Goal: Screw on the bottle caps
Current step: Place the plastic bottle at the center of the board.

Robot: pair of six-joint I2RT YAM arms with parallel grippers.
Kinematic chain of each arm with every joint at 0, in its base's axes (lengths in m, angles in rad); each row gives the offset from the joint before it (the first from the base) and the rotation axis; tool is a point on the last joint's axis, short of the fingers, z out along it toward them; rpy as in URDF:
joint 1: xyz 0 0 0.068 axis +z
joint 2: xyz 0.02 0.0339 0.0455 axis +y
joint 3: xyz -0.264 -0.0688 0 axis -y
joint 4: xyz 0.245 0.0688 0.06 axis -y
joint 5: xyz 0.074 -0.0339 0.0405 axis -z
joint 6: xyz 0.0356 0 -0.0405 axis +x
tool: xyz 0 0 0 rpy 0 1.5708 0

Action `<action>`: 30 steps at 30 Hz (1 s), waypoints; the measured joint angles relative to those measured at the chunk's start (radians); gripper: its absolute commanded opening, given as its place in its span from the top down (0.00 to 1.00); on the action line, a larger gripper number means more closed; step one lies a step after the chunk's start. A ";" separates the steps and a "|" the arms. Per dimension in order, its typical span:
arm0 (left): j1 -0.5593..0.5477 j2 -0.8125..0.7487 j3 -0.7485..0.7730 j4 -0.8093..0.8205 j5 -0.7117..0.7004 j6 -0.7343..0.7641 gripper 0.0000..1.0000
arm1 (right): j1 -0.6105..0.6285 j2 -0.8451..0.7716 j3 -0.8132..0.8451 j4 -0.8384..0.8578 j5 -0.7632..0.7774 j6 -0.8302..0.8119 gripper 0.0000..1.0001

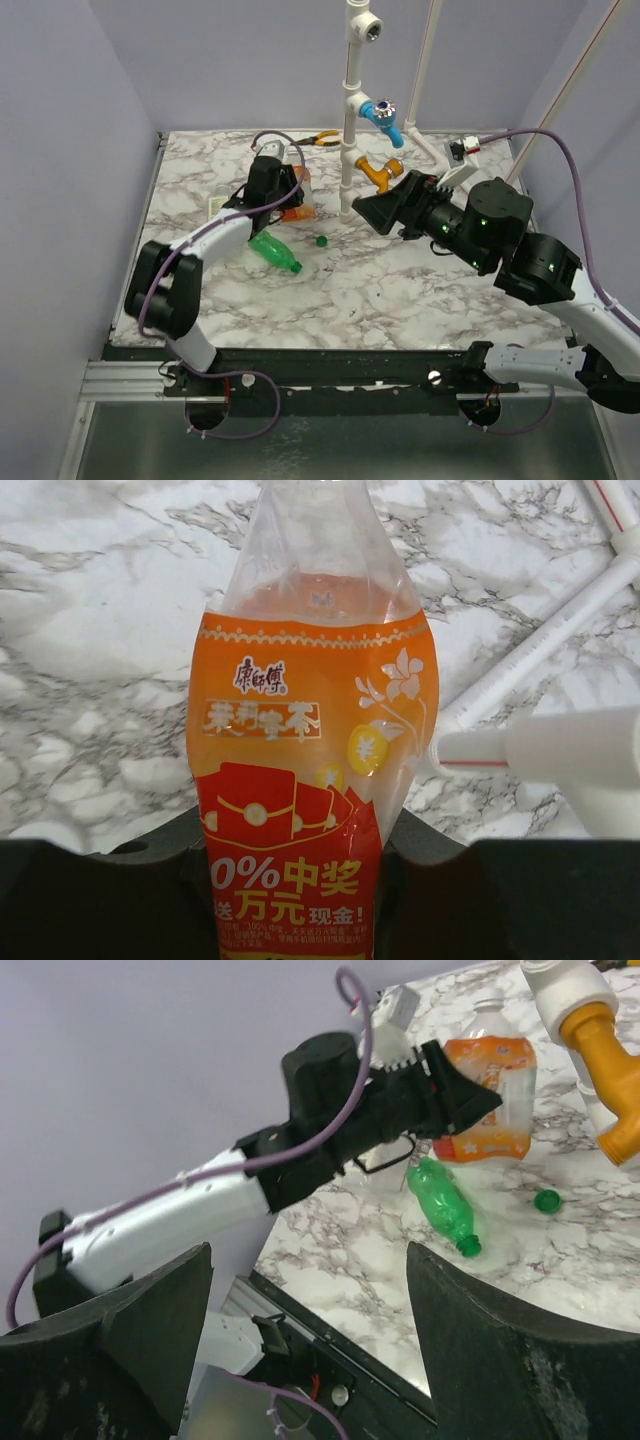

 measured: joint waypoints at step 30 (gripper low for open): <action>0.107 0.526 0.451 -0.271 0.119 -0.116 0.01 | 0.001 -0.344 -0.631 -0.001 0.044 -0.014 0.16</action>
